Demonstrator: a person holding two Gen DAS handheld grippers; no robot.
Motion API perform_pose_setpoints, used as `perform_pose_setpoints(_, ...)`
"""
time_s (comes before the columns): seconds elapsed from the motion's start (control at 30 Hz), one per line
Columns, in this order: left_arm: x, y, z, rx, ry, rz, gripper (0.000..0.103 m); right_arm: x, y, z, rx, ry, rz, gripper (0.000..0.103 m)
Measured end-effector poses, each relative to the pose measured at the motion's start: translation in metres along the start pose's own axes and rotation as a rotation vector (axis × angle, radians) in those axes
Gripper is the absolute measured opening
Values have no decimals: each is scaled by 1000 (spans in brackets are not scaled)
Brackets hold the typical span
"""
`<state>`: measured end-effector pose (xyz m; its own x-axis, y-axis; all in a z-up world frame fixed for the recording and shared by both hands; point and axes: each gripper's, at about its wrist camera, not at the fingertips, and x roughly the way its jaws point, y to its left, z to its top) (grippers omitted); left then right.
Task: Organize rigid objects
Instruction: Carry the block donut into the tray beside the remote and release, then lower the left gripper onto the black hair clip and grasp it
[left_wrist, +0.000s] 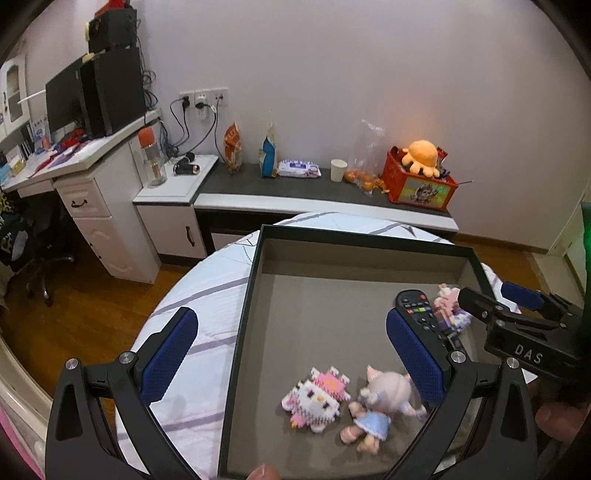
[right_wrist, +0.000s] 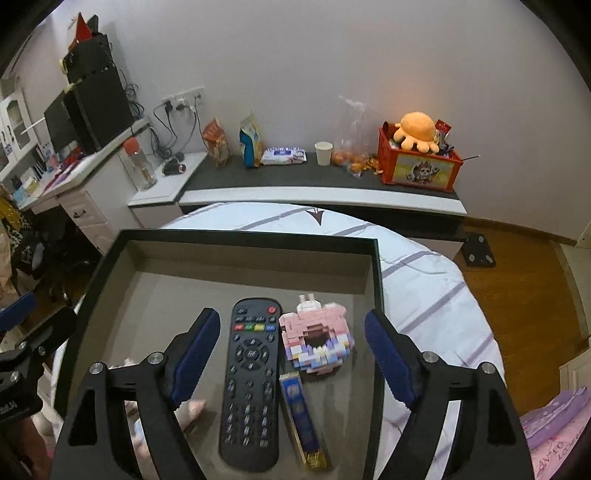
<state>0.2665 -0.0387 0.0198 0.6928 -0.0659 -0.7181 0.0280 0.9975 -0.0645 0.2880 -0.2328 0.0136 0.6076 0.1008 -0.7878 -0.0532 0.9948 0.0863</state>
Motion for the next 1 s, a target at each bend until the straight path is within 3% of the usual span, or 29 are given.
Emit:
perform_pose_setpoints(0.5,-73,-5,-68,18,7,-18,103,-85,-5,-80,52,-46,46,90)
perform_pose_setpoints(1.0,-85,-23,-134,64,93,-23,103,-107,-28,-139,137,-16,71,90)
